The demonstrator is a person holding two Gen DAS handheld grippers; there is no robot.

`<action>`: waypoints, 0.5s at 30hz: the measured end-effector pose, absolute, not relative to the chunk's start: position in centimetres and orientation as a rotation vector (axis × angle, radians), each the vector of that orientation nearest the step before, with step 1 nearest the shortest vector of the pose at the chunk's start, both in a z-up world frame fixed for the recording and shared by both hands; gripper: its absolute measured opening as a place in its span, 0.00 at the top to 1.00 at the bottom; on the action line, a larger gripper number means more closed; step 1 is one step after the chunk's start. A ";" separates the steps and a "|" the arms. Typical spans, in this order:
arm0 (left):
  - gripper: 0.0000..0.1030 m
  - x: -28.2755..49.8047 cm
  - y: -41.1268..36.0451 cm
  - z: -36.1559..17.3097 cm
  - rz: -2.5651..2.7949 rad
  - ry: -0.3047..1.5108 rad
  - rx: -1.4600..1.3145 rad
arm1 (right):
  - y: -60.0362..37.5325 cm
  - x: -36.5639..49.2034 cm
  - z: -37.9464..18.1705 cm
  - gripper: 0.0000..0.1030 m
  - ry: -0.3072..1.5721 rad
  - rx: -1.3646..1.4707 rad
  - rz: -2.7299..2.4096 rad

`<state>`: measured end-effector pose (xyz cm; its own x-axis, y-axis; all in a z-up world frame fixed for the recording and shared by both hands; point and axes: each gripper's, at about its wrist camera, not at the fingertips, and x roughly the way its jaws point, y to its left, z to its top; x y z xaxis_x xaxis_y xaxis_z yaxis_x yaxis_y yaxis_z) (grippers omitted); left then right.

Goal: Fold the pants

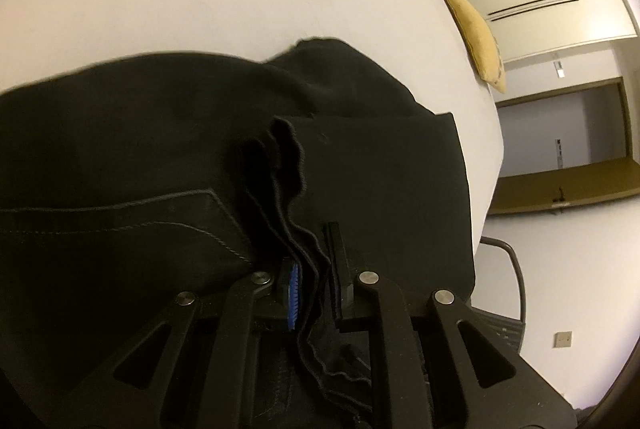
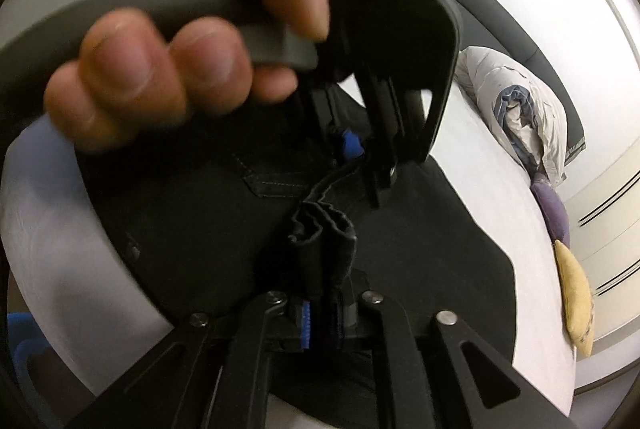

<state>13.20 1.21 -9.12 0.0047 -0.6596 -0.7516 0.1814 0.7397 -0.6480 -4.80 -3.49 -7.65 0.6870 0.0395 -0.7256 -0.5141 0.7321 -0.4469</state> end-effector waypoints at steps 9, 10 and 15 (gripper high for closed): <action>0.76 11.9 6.7 -2.8 -0.516 1.237 -0.300 | -10.9 -3.9 -0.5 0.34 0.824 -0.244 0.616; 0.76 10.8 6.4 -2.1 -0.537 1.208 -0.292 | -12.9 -2.9 -0.2 0.34 0.838 -0.164 0.630; 0.76 5.9 2.9 -3.2 -0.686 1.210 -0.289 | -27.5 6.5 -1.0 0.40 0.912 0.376 0.674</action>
<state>5.91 2.87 -3.16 0.1853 -0.6247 -0.7586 0.3301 0.7666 -0.5507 6.52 -27.47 -0.97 0.4300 0.6770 -0.5973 -0.3730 0.7357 0.5654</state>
